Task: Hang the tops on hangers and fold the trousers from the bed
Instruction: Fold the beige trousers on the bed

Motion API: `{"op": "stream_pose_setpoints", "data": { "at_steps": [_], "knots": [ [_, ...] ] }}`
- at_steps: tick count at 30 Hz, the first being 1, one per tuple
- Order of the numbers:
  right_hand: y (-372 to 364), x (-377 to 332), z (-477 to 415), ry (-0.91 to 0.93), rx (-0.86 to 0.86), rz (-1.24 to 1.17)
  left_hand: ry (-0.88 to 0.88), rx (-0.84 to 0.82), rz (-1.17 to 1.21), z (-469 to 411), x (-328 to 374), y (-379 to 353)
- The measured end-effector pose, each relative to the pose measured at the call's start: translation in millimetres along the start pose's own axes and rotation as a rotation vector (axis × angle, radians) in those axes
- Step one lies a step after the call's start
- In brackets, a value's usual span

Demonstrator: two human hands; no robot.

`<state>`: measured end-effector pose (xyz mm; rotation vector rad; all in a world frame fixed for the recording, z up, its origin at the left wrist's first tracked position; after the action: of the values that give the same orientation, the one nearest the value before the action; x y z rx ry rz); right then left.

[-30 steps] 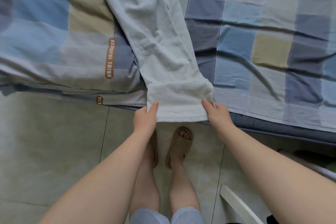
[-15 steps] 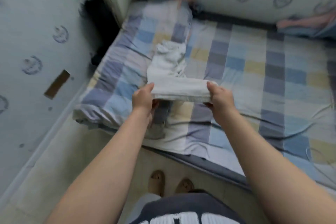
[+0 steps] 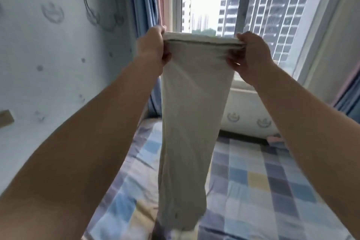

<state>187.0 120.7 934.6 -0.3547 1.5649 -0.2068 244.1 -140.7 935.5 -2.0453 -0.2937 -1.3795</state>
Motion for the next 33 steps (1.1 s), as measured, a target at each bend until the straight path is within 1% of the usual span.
{"op": "stream_pose_setpoints", "data": {
  "at_steps": [3,6,11,13,15,17,21,27,33],
  "knots": [
    [-9,-54,3,0.097,0.013,-0.013,-0.055,-0.027,0.046,-13,45,-31],
    [-13,-87,5,0.124,0.032,0.001,-0.083,-0.017,0.070,-18,66,-52],
    [-10,-115,-5,0.155,0.061,0.016,-0.080,-0.025,0.117,-27,73,-75],
    [-8,-123,-14,0.191,0.076,0.013,-0.091,-0.048,0.140,-34,74,-83],
    [-10,-131,-26,0.228,0.098,0.060,-0.111,-0.065,0.161,-46,75,-91],
    [-15,-135,-42,0.227,0.117,0.127,-0.095,-0.069,0.139,-64,70,-96],
    [-26,-147,-81,0.226,0.176,0.147,-0.058,-0.104,0.060,-111,66,-114],
    [-59,-176,-142,0.330,0.249,0.146,-0.111,-0.162,0.097,-189,82,-143],
    [-111,-198,-166,0.433,0.231,0.102,-0.228,-0.190,0.160,-246,129,-142]
  ]
}}
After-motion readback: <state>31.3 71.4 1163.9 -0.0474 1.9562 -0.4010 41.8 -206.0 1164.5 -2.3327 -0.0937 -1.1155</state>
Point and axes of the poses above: each hand's wrist, its own z-axis away from the middle knuckle, its own y-axis out of the back of the hand, x = y × z, the point moved 8 cm from there along -z, towards the middle knuckle, and after that the axes turned 9 degrees about -y, right-handed, at the moved point
